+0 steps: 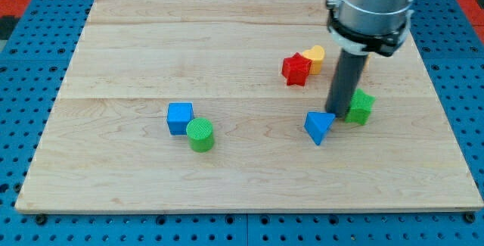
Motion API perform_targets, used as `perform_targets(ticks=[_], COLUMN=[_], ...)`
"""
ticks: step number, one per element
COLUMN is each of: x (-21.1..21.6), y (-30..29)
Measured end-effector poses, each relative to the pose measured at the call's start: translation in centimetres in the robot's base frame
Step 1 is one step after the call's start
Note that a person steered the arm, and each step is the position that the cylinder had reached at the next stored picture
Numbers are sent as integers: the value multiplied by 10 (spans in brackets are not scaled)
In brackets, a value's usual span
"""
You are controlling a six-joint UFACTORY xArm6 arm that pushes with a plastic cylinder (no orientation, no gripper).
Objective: Point your arm towards blue cube
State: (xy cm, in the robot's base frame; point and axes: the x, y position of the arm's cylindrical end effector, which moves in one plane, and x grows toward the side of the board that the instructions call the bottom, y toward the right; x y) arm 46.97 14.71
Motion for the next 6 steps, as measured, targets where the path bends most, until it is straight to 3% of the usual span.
perform_targets(ticks=[1, 3, 6], x=[-19, -21, -15], y=[38, 41, -71])
